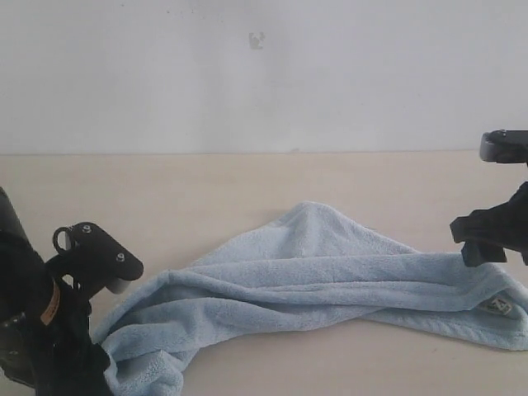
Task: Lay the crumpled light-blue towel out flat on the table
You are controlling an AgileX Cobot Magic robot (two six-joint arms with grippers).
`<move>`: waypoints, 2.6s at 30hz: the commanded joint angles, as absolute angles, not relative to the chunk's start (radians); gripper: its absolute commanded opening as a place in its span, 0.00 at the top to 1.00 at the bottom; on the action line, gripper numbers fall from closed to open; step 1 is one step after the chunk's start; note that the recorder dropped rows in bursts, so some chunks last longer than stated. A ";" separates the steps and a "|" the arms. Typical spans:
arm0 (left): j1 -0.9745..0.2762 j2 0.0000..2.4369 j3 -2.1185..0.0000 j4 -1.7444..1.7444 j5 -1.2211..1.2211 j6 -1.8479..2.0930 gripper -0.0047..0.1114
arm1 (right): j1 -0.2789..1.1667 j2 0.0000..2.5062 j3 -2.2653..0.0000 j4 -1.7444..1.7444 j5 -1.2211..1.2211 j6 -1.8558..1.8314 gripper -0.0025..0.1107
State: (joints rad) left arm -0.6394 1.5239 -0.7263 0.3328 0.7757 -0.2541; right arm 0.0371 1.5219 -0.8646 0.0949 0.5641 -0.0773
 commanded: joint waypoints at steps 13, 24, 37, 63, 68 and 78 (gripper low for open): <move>-0.638 1.611 -0.720 0.630 0.962 -0.373 0.92 | 0.030 1.611 -0.767 -0.035 0.395 0.000 0.41; -0.638 1.611 -0.761 0.614 0.908 -0.373 0.92 | 0.030 1.616 -0.771 -0.030 0.380 0.000 0.64; -0.638 1.611 -0.761 0.577 0.907 -0.359 0.92 | 0.032 1.616 -0.771 0.033 0.346 -0.024 0.64; -0.638 1.611 -0.761 0.509 0.783 -0.357 0.92 | 0.032 1.207 -0.859 0.081 0.554 -0.786 0.49; -0.638 1.611 -0.761 0.415 0.809 -0.357 0.92 | 0.032 1.353 -0.618 0.000 0.510 -0.856 0.49; -0.638 1.611 -0.761 0.407 0.776 -0.351 0.92 | -0.008 1.513 -0.559 -0.007 0.029 -0.663 0.49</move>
State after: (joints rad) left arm -0.6394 1.6111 -0.7568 0.4194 0.7858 -0.3552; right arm 0.0009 1.4713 -0.5617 0.0000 0.1053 -0.6671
